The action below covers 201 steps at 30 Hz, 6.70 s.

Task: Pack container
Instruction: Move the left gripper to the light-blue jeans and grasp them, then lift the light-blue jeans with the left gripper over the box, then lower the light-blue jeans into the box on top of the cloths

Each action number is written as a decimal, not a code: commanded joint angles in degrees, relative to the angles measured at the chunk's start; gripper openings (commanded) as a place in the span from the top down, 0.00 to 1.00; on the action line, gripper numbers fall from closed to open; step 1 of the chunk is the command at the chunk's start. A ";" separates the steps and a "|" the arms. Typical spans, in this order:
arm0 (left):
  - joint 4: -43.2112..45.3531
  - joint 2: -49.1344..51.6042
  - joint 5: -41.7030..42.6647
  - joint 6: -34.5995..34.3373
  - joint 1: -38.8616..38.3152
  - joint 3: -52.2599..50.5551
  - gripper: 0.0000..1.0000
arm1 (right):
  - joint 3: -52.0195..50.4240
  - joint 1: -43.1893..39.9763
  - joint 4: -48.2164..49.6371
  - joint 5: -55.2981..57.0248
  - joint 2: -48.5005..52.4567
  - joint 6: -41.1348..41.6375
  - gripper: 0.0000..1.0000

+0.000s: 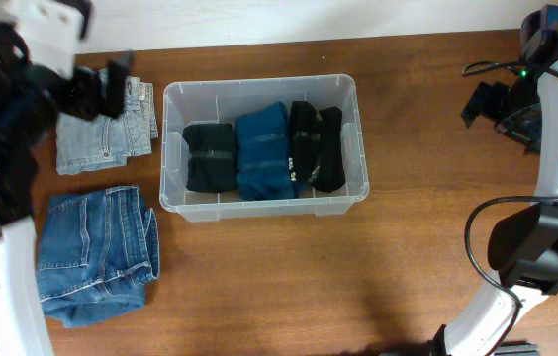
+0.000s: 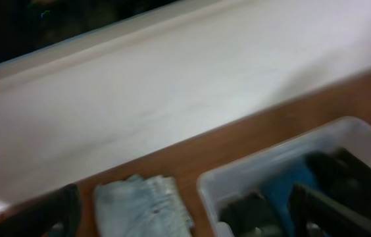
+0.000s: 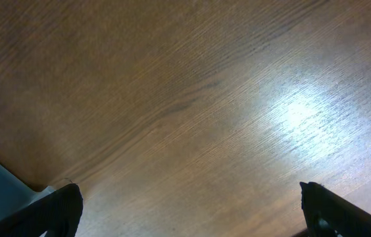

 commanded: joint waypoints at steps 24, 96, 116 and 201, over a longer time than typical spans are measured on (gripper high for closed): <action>-8.31 47.19 8.94 -10.10 21.97 17.66 0.00 | -0.13 -0.15 0.00 0.11 0.11 0.70 0.02; -20.00 66.16 32.54 -4.76 22.03 41.97 0.99 | -0.13 -0.15 0.00 0.11 0.11 0.70 0.01; -38.29 45.31 33.62 -6.93 18.27 61.61 1.00 | -0.13 -0.15 0.00 0.09 0.11 0.70 0.02; -22.43 39.41 11.04 -19.02 -32.13 11.96 0.67 | -0.13 -0.15 0.00 0.09 0.11 0.70 0.02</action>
